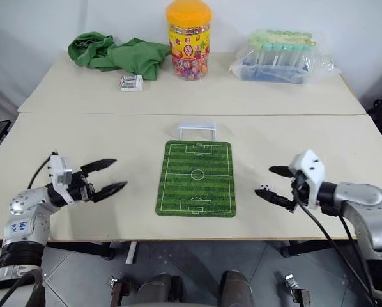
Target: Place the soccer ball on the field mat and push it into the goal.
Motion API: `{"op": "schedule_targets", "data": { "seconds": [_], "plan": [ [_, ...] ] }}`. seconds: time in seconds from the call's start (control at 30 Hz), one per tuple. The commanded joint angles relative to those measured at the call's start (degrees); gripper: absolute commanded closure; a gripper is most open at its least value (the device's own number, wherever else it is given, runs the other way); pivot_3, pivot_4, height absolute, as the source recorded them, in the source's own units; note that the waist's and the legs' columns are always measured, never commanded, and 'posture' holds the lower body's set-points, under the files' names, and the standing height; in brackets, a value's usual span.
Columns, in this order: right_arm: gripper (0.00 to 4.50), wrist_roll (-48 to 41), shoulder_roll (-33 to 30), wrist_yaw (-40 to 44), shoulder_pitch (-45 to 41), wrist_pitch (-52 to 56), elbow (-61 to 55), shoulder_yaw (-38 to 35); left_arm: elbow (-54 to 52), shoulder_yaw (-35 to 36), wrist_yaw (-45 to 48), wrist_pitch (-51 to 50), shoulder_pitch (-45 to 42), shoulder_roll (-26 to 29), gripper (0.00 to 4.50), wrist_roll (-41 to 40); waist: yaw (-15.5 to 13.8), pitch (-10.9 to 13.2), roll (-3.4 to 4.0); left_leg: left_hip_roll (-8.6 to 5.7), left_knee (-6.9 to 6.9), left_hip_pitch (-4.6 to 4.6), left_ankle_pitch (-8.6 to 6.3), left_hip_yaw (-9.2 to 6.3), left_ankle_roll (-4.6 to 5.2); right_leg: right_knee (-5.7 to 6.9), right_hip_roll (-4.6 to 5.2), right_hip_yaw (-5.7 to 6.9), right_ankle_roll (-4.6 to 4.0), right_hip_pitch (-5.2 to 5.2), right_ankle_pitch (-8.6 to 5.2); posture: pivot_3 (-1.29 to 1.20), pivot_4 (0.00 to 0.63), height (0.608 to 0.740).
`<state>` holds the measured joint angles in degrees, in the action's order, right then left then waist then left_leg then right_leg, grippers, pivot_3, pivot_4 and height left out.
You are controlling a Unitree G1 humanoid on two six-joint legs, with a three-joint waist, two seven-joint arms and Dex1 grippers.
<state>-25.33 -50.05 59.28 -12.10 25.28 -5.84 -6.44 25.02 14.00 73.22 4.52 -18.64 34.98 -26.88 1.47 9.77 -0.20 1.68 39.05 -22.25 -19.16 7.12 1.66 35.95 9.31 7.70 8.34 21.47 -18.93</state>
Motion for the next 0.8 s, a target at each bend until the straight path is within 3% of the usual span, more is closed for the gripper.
{"op": "schedule_targets", "data": {
  "seconds": [0.03,0.33,0.43,0.7,0.73,0.8],
  "plan": [
    [0.08,3.83,-1.07,3.99,-2.88,-4.43,5.50,3.24,-1.03,0.28,1.75,1.59,1.36,0.48,0.00,-0.48,-0.07,0.02,-0.03,0.01,0.00,-0.02,0.00,-0.02,0.00,0.00,0.00,0.02,0.00,0.00,0.00,0.00,0.150,0.740],
    [0.08,9.44,1.60,6.85,-7.11,-11.69,18.34,7.23,-5.55,1.85,0.92,1.45,6.01,0.51,0.00,-1.64,0.06,0.04,-0.07,0.07,0.04,-0.04,0.00,-0.06,0.00,0.02,0.01,0.04,0.00,0.00,0.00,0.00,0.150,0.740],
    [0.69,10.15,1.95,7.44,-7.02,-14.11,19.83,7.39,-6.49,2.40,1.20,1.32,6.82,0.69,0.00,-2.01,0.08,0.04,-0.07,0.12,0.06,-0.02,0.00,-0.06,0.00,0.02,0.01,0.03,0.00,-0.03,0.00,0.00,0.150,0.740],
    [3.43,9.65,2.51,7.06,-6.51,-15.14,17.62,6.54,-6.20,3.43,4.92,1.81,7.41,0.74,0.00,-4.56,0.08,0.04,-0.07,0.13,0.06,-0.02,0.00,-0.09,0.00,0.02,0.02,0.04,0.00,-0.04,0.00,0.00,0.150,0.740],
    [3.66,9.26,2.26,6.89,-6.39,-14.61,15.96,6.14,-5.65,3.20,5.71,2.22,7.31,0.98,0.00,-4.33,0.07,0.04,-0.07,0.13,0.06,-0.01,0.00,-0.08,0.00,0.02,0.02,0.03,0.00,-0.04,0.00,0.00,0.150,0.740],
    [3.66,7.88,2.07,6.13,-6.72,-12.45,11.38,5.17,-4.77,2.87,7.60,2.57,7.12,1.18,0.00,-4.38,0.05,0.04,-0.07,0.13,0.06,-0.02,0.00,-0.09,0.00,0.03,0.02,0.04,0.00,-0.02,0.00,0.00,0.150,0.740]
  ]
}}
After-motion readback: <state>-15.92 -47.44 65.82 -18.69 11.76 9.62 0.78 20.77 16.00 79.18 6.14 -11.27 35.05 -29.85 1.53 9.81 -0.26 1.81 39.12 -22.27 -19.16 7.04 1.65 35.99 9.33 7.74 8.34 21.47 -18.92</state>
